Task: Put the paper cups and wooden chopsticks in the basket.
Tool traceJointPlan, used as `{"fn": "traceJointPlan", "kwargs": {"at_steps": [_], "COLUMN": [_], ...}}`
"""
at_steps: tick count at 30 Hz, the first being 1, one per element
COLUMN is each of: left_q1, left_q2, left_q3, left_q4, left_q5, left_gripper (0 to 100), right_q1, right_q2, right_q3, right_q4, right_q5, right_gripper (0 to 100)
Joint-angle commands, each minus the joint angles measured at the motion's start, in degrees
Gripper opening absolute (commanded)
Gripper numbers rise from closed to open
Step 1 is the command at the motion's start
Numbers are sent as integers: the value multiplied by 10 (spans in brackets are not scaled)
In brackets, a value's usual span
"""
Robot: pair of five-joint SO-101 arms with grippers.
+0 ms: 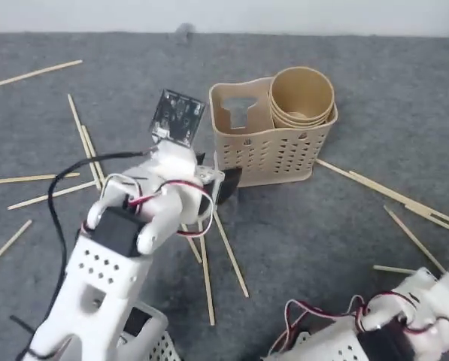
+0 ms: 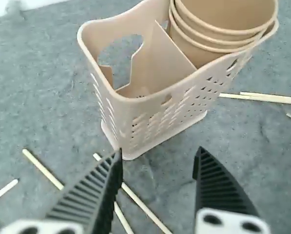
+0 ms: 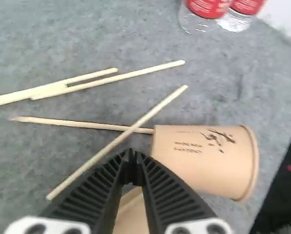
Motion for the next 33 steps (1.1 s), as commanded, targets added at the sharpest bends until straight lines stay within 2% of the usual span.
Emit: {"fn": "traceJointPlan", "kwargs": {"at_steps": [1, 5, 10, 15, 20, 26, 33], "left_q1": [0, 0, -1, -3, -4, -4, -4], "left_q2": [-25, -25, -25, -25, -24, -26, -26], "left_q3": [13, 24, 27, 27, 28, 62, 73], "left_q4": [-29, -37, -37, -37, -37, -73, -82], "left_q5": [-5, -5, -7, -8, -8, -9, -9], "left_gripper": [229, 229, 229, 230, 230, 231, 231], "right_q1": [45, 105, 182, 189, 192, 192, 193], "right_q2": [6, 31, 168, 396, 570, 631, 642], "right_q3": [-33, -39, -101, -198, -304, -400, -414], "right_q4": [0, -13, -55, -23, -22, -17, -15], "right_q5": [23, 33, 35, 101, 111, 113, 191], "right_gripper": [28, 139, 121, 119, 119, 120, 121]}}
